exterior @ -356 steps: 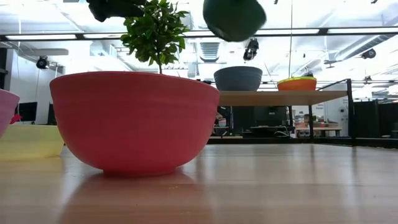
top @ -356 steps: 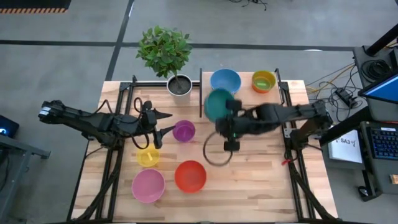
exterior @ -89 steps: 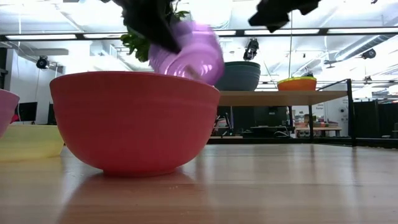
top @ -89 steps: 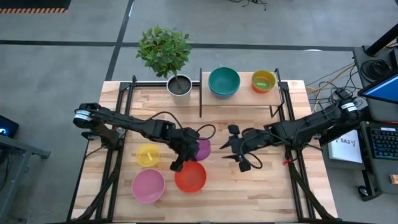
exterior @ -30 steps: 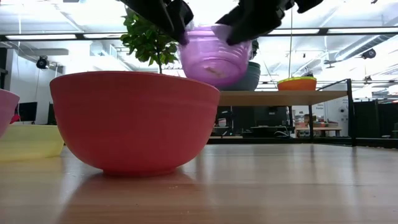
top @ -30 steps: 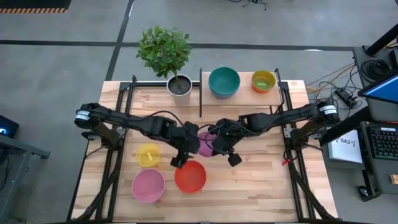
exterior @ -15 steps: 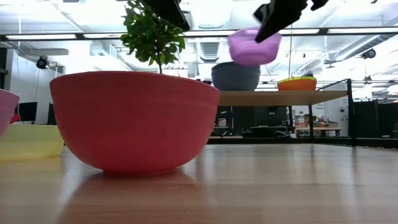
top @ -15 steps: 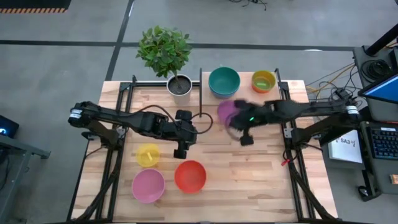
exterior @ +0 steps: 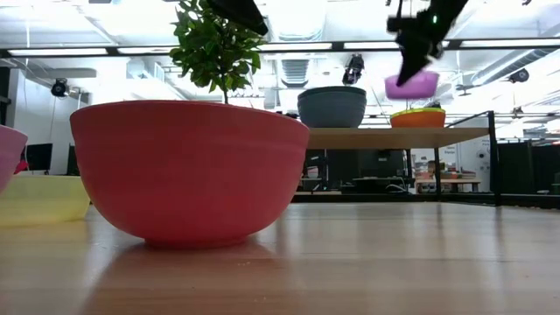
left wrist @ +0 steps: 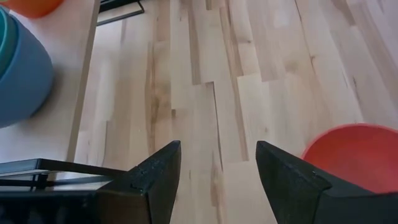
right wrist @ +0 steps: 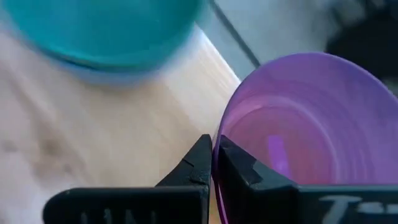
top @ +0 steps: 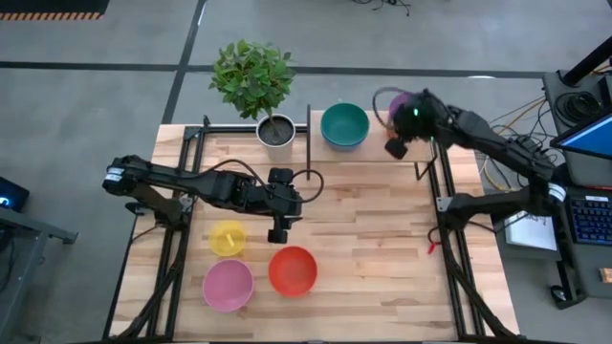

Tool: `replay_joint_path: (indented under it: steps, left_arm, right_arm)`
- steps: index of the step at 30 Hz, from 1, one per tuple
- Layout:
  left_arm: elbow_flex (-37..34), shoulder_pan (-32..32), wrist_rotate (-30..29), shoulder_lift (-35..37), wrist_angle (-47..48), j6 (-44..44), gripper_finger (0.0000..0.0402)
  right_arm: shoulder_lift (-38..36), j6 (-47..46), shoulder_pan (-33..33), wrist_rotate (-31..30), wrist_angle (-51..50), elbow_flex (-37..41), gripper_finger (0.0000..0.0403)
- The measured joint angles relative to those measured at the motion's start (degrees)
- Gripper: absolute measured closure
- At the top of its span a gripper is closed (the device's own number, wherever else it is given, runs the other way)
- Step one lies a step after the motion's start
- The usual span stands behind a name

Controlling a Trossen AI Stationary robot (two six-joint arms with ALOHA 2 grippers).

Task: Place and stack bowls onto a shelf
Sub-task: Stack the purple bowl on top of the green bowl on the shelf

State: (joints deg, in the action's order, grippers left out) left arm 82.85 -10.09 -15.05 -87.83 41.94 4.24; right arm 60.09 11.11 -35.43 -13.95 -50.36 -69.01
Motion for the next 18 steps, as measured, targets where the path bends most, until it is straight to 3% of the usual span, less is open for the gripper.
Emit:
replay_joint_path:
  steps: [7, 18]
  left_arm:
    - [0.0, 0.0, 0.0, 0.0, 0.0, -0.5, 0.021]
    - [0.0, 0.0, 0.0, -0.1, 0.1, -0.4, 0.021]
  right_arm:
    - [3.5, 1.8, -12.8, 14.6, -0.3, 0.1, 0.0394]
    - [4.9, 1.9, -13.4, 15.6, -0.3, 0.1, 0.0381]
